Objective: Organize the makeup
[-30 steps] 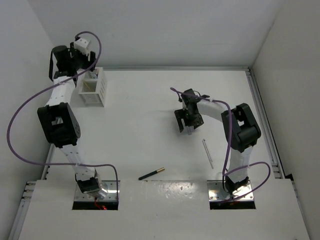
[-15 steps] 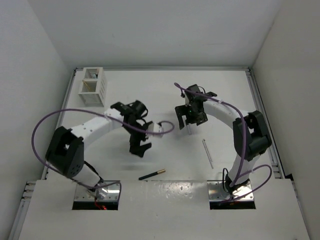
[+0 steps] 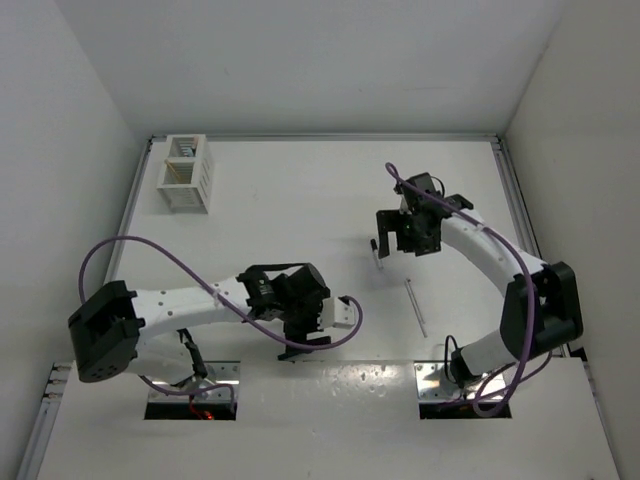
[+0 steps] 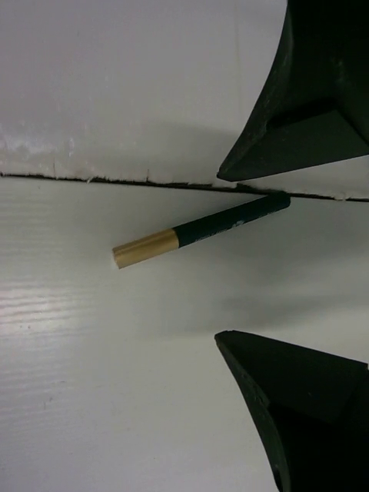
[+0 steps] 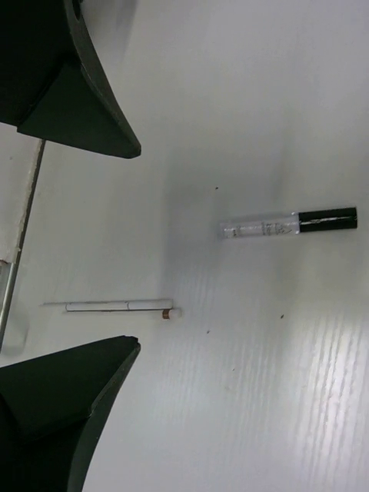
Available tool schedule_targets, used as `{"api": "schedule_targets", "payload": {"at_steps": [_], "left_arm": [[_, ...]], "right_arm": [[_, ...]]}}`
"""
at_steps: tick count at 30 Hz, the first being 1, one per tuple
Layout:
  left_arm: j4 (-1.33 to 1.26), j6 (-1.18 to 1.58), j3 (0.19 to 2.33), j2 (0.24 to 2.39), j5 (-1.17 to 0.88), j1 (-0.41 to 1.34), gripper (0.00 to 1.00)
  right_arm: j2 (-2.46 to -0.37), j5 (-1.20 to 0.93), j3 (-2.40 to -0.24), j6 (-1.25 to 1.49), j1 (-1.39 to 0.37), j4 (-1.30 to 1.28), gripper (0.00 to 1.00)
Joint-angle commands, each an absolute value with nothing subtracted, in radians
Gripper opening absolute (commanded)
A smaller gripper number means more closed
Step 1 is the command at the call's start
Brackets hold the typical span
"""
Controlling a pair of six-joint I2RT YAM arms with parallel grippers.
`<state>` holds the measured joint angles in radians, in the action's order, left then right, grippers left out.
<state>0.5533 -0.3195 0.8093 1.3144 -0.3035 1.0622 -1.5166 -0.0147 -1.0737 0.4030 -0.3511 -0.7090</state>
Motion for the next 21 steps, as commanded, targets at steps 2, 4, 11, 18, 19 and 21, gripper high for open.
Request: {"api": "schedule_targets", "payload": {"at_steps": [2,4,11,18,19,21], "left_arm": [[0.376,-0.212,0.782,1.403,-0.181,1.109,0.83],[0.376,-0.212,0.793,1.448,-0.181,1.140,0.83],[0.304,-0.167,0.775,1.531,-0.106,1.186,0.73],[0.295,-0.192,0.775,1.630,-0.087,1.195,0.21],[0.295,-0.192,0.775,1.643,-0.087,1.186,0.13],[0.295,-0.192,0.787,1.670,-0.097,1.175,0.00]], "right_arm": [[-1.413,-0.002,-0.996,0.423,-0.350,-0.701,0.99],[-1.350,0.020,-0.933,0.425,-0.350,-0.704,0.99],[-1.223,0.068,-0.807,0.431,-0.322,-0.660,0.99],[-1.215,0.063,-0.821,0.431,-0.318,-0.661,0.97],[-1.216,0.060,-0.828,0.428,-0.316,-0.664,0.97],[-1.210,0.063,-0.841,0.422,-0.319,-0.672,0.97]]}}
